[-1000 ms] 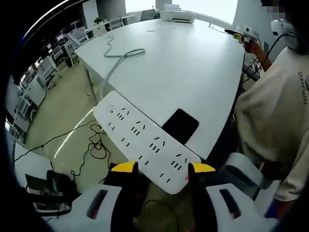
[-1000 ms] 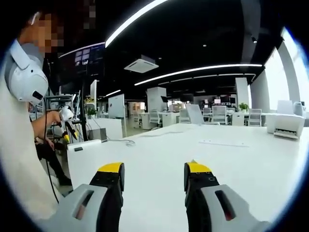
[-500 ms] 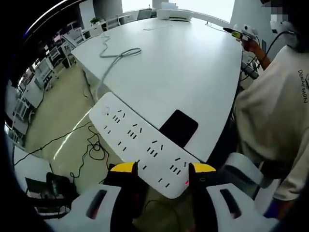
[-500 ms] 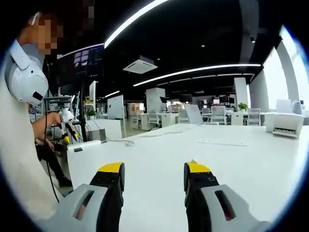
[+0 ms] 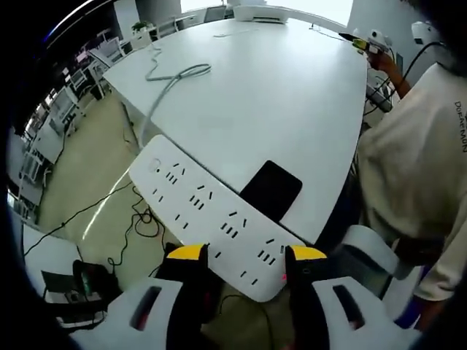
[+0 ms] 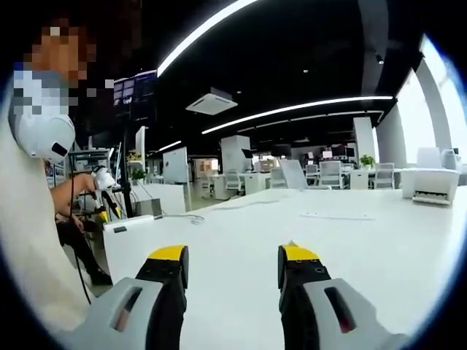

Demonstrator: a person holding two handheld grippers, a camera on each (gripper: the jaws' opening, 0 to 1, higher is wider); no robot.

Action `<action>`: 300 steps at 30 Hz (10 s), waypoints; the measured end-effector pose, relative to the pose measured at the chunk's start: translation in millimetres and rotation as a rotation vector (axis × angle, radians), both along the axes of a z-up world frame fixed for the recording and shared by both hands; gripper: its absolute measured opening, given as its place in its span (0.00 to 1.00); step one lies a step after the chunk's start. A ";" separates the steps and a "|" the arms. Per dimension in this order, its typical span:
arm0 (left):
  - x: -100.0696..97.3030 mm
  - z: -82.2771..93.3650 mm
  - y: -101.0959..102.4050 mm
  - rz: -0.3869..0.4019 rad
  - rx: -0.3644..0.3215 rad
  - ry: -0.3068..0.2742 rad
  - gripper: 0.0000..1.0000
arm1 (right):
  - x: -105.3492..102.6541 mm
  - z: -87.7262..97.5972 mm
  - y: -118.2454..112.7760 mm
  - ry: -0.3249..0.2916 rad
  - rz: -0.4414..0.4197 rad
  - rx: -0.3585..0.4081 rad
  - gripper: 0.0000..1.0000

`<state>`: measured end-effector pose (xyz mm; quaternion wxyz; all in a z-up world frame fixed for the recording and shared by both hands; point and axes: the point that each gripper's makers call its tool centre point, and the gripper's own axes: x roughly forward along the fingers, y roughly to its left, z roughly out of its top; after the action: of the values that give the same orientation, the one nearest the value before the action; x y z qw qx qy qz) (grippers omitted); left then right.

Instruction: Pick up the power strip scattered on the table, fix it on the side mounting bracket of the table, and press the switch

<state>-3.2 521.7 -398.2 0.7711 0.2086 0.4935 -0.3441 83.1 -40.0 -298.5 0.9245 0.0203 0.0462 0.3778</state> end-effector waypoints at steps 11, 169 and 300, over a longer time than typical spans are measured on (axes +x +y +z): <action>0.7 -1.5 2.1 -0.003 -0.023 0.016 0.48 | 0.5 -2.3 1.1 0.006 -0.002 -0.007 0.45; -3.7 -6.7 -5.0 -0.029 0.167 0.202 0.44 | 55.4 91.1 393.5 -0.088 0.859 -0.392 0.41; 2.0 -6.0 -1.1 -0.021 0.120 0.162 0.43 | 41.5 -70.0 580.7 0.174 0.976 -0.743 0.00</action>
<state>-1.1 520.6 -404.2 0.7112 0.2312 0.5716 -0.3377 124.7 540.6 -368.5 0.5830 -0.2959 0.2539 0.7128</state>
